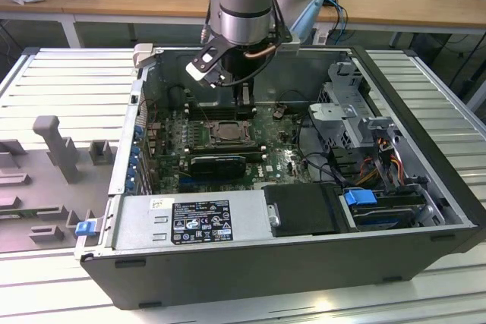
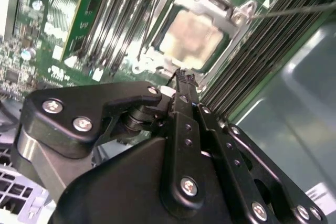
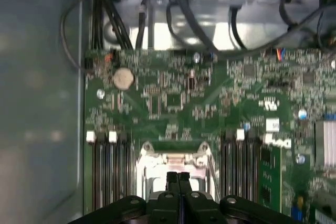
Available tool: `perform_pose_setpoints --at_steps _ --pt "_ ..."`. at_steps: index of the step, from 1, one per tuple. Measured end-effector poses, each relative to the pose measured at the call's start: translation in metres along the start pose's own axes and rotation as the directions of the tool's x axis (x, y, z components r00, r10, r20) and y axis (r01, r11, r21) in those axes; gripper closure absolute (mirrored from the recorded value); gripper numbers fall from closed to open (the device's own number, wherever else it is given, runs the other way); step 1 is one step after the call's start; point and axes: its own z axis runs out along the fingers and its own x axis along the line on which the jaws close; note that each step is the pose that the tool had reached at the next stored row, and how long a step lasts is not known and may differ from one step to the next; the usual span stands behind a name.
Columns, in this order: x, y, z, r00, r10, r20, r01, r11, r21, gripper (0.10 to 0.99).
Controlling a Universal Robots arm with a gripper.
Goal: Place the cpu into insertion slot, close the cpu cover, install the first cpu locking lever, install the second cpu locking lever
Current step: 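Close the cpu cover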
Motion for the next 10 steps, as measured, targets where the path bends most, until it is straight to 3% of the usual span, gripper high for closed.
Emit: perform_pose_setpoints --at_steps 10 --pt "-0.0001 -0.0089 -0.0002 1.0000 0.000 0.0000 0.000 1.0000 0.000 0.980"
